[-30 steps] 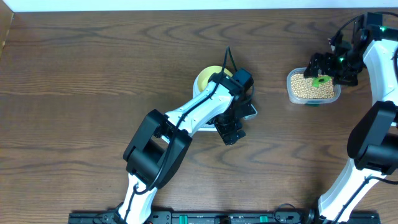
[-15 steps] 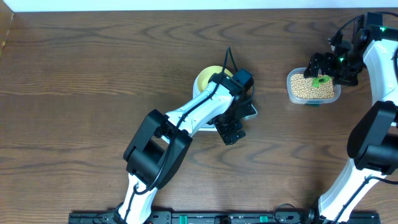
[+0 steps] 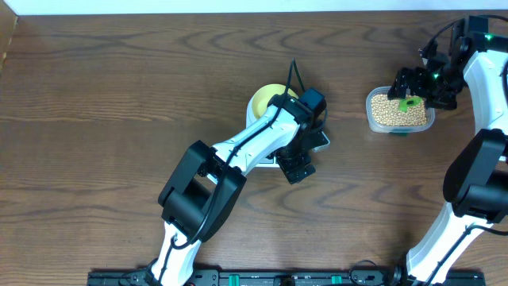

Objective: Scoop item into bowl and weigh 50g on scale

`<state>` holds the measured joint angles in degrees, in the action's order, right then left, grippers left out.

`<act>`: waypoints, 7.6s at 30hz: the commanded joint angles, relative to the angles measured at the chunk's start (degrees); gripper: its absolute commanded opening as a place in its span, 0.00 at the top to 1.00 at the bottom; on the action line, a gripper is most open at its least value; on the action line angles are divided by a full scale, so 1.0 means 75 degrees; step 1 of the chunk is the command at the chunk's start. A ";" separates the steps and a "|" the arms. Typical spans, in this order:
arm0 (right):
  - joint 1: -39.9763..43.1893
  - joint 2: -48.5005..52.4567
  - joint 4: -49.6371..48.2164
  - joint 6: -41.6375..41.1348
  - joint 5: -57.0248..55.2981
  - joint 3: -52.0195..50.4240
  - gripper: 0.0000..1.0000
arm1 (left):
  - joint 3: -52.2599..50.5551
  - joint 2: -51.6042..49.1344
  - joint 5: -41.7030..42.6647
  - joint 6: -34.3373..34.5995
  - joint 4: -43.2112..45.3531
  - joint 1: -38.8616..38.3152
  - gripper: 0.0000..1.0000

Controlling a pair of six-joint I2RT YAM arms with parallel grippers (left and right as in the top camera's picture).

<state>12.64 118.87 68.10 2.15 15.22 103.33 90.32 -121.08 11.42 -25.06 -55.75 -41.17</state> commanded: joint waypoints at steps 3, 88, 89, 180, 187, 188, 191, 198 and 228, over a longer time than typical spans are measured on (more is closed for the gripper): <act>0.0003 0.0038 0.0006 0.0035 0.0020 0.0128 0.01 | -0.0114 -0.0434 -0.0251 0.0245 0.0172 0.0003 0.02; 0.0003 0.0038 0.0006 0.0035 0.0020 0.0125 0.01 | -0.0023 0.3013 0.0743 0.2550 -0.0431 0.5088 0.02; 0.0003 0.0038 0.0006 0.0038 0.0020 0.0125 0.01 | -0.0023 0.3013 0.0737 0.2553 -0.0577 0.4867 0.02; 0.0003 0.0038 0.0006 0.0035 0.0020 0.0125 0.01 | -0.2428 0.2515 -0.0070 0.4065 0.1705 0.1649 0.02; 0.0003 0.0038 0.0006 0.0035 0.0020 0.0125 0.01 | -0.2428 0.2515 -0.0070 0.4065 0.1690 0.1644 0.02; 0.0003 0.0038 0.0006 0.0035 0.0020 0.0125 0.01 | -0.2428 0.2515 -0.0070 0.4065 0.1687 0.1644 0.02; 0.0003 0.0038 0.0003 0.0035 0.0020 0.0125 0.01 | -0.2428 0.2515 -0.0070 0.4036 0.1687 0.1644 0.02; 0.0003 0.0038 0.0003 0.0035 0.0020 0.0125 0.01 | -0.2428 0.2661 -0.0067 0.3995 0.1655 0.1644 0.02; 0.0003 0.0038 0.0003 0.0035 0.0020 0.0125 0.01 | -0.2926 0.3585 -0.1279 0.4441 0.1597 0.0676 0.02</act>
<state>12.64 118.87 68.12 2.15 15.22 103.33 70.17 -94.06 4.25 6.76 -44.07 -36.03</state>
